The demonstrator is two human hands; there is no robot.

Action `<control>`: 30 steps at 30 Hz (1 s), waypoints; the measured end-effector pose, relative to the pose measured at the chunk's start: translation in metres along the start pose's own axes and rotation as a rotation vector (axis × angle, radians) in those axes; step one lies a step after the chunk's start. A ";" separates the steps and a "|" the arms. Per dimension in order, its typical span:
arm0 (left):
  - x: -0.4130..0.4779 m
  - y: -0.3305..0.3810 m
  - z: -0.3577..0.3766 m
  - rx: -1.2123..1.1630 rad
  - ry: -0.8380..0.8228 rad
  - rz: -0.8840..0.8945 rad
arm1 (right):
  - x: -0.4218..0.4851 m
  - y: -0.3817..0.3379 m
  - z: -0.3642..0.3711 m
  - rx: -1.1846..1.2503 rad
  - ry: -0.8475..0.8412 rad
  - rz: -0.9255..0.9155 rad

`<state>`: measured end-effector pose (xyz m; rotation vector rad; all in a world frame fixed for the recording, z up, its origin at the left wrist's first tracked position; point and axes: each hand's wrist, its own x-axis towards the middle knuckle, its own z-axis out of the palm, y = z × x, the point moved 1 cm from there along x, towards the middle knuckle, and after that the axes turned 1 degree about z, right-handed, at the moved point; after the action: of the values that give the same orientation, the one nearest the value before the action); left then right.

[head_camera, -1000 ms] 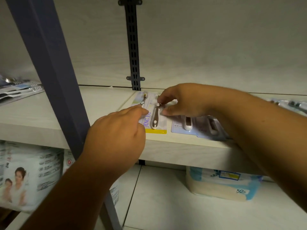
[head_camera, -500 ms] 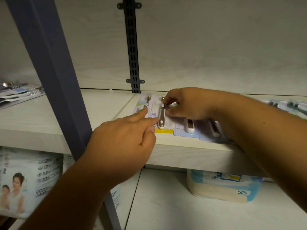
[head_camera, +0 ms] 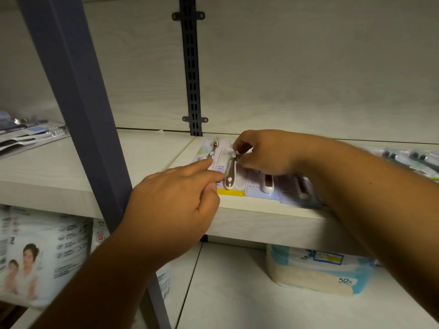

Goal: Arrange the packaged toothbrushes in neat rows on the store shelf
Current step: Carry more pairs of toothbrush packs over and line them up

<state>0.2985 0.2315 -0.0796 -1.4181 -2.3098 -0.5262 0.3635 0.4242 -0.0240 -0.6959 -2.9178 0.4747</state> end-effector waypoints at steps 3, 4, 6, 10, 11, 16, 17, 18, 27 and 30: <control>0.000 -0.002 0.002 0.000 0.012 -0.008 | 0.002 0.000 -0.003 0.042 0.085 0.019; 0.000 -0.002 0.003 0.001 0.012 -0.016 | 0.002 0.000 -0.004 0.052 0.110 0.025; 0.001 -0.003 0.004 0.005 -0.002 -0.035 | 0.003 0.001 -0.005 0.062 0.123 0.029; 0.002 -0.001 0.002 0.013 -0.026 -0.059 | 0.001 0.003 -0.005 0.074 0.097 0.025; 0.002 -0.001 0.002 0.012 -0.030 -0.065 | 0.001 0.004 -0.005 0.071 0.094 0.025; 0.002 -0.003 0.003 -0.014 -0.037 -0.082 | -0.004 0.000 0.000 -0.070 0.030 0.026; 0.002 -0.004 0.004 -0.017 -0.040 -0.072 | -0.004 0.000 0.001 -0.074 0.029 0.037; 0.002 -0.005 0.004 -0.022 -0.045 -0.058 | -0.004 0.000 0.001 -0.067 0.034 0.045; -0.002 -0.008 0.008 -0.007 0.029 -0.011 | 0.003 -0.001 0.000 -0.178 0.082 0.050; -0.003 -0.007 0.005 -0.074 0.047 -0.002 | 0.007 0.000 0.001 -0.229 0.089 0.050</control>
<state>0.2933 0.2284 -0.0861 -1.4211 -2.2766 -0.6445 0.3569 0.4266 -0.0250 -0.7970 -2.9037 0.1100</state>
